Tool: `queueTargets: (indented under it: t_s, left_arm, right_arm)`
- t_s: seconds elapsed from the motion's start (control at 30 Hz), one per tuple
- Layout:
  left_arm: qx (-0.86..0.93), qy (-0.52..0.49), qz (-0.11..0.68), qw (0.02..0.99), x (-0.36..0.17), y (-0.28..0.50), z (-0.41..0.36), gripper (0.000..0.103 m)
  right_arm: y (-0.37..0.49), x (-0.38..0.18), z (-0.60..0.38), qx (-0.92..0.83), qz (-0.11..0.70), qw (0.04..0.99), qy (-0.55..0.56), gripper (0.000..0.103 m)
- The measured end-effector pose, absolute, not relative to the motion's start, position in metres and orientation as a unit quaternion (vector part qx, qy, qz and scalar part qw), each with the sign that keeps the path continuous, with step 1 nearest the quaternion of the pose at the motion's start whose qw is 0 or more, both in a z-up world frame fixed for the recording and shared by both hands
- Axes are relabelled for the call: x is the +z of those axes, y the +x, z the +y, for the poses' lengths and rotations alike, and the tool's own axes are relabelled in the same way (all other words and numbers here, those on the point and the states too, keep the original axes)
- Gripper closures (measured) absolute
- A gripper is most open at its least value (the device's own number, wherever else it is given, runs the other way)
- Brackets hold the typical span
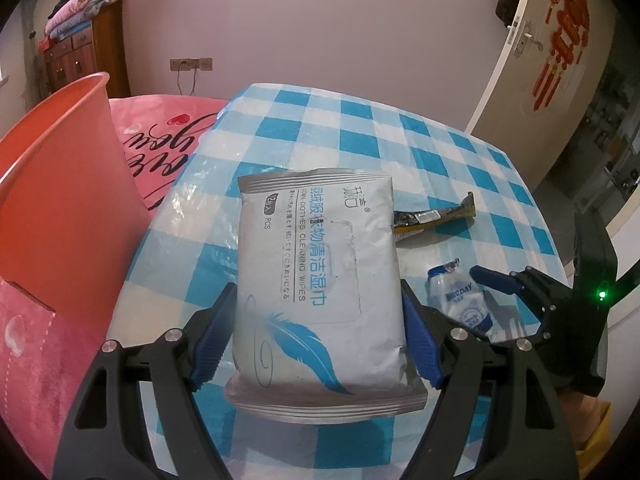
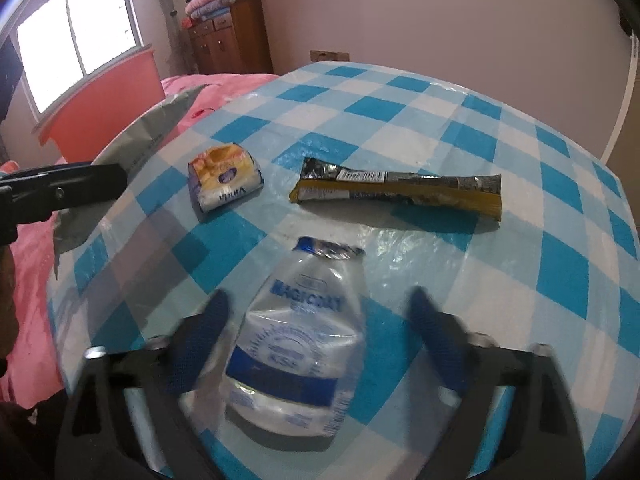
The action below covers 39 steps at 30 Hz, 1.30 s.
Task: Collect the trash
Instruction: 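Grasp the white MAGICDAY yogurt pouch with the right tool while the left tool holds the wipes, then carry the wipes and pouch over the orange bucket and open both tools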
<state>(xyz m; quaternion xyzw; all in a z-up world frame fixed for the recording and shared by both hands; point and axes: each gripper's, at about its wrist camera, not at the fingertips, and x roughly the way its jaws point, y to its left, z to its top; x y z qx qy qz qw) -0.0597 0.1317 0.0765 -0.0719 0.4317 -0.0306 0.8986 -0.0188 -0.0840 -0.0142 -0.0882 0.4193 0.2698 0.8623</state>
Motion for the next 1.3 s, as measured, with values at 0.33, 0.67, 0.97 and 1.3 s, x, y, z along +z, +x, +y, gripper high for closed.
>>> queueTargets:
  t_s: [0.33,0.67,0.97,1.3]
  left_arm:
    - [-0.049,-0.075,0.430,0.898,0.070,-0.062,0.138,0.026]
    - [-0.079,-0.071,0.419,0.902,0.071,-0.071,0.139,0.026]
    - [-0.104,-0.088,0.392,0.910,0.087,-0.078,0.155,0.026]
    - [-0.101,-0.113,0.328,0.932,0.139,-0.094,0.198,0.026]
  right_arm:
    - [-0.019,-0.014,-0.087,0.244,0.413,0.872,-0.096,0.046]
    - [-0.024,-0.010,-0.097,0.223,0.406,0.883,-0.071,0.047]
    - [-0.029,0.021,-0.106,0.212,0.404,0.890,0.001,0.047]
    - [-0.027,0.087,-0.051,0.284,0.379,0.881,0.028,0.048]
